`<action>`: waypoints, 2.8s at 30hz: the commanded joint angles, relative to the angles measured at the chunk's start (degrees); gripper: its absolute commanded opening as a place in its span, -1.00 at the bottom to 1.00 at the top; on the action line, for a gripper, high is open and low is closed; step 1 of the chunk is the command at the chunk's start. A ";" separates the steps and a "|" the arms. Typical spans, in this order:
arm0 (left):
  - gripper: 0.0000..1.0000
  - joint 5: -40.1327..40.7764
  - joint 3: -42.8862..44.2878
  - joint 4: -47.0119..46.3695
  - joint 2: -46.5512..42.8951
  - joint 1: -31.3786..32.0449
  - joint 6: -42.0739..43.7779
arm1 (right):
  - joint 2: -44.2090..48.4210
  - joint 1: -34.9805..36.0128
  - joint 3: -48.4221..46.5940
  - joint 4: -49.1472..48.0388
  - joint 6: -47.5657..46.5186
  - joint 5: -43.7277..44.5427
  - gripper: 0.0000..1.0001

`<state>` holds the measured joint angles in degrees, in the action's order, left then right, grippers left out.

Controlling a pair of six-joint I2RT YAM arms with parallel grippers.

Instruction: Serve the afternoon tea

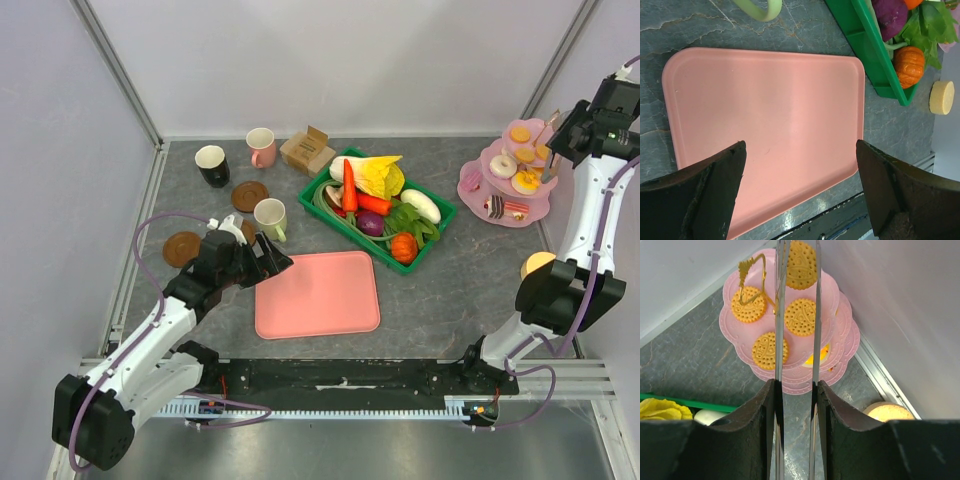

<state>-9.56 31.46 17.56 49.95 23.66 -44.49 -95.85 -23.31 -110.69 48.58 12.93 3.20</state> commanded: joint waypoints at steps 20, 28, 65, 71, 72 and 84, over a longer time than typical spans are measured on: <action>0.92 -0.37 -0.26 -1.57 -0.91 0.16 0.81 | 0.76 -0.24 5.05 -4.19 -0.80 -4.08 -0.03; 0.92 -0.11 -0.17 -1.30 -1.26 0.16 0.72 | 1.02 -0.24 6.02 -4.81 -0.62 -3.99 0.11; 0.92 -0.46 0.62 -0.16 -1.53 0.16 0.28 | 24.93 20.97 7.51 -7.02 5.26 5.11 0.03; 0.92 0.42 1.14 2.82 -2.84 0.16 -0.16 | 23.44 54.03 18.21 -5.17 6.93 28.74 0.04; 0.92 0.51 1.14 3.35 -3.19 0.07 -0.25 | 23.00 57.03 20.15 -4.64 9.20 32.18 0.04; 0.92 1.65 1.85 8.63 -7.24 0.16 -1.30 | 41.00 68.49 51.61 5.56 44.10 53.58 0.03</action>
<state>-8.97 31.51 24.40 44.16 23.66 -44.53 -63.46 45.17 -65.19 50.52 42.70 46.17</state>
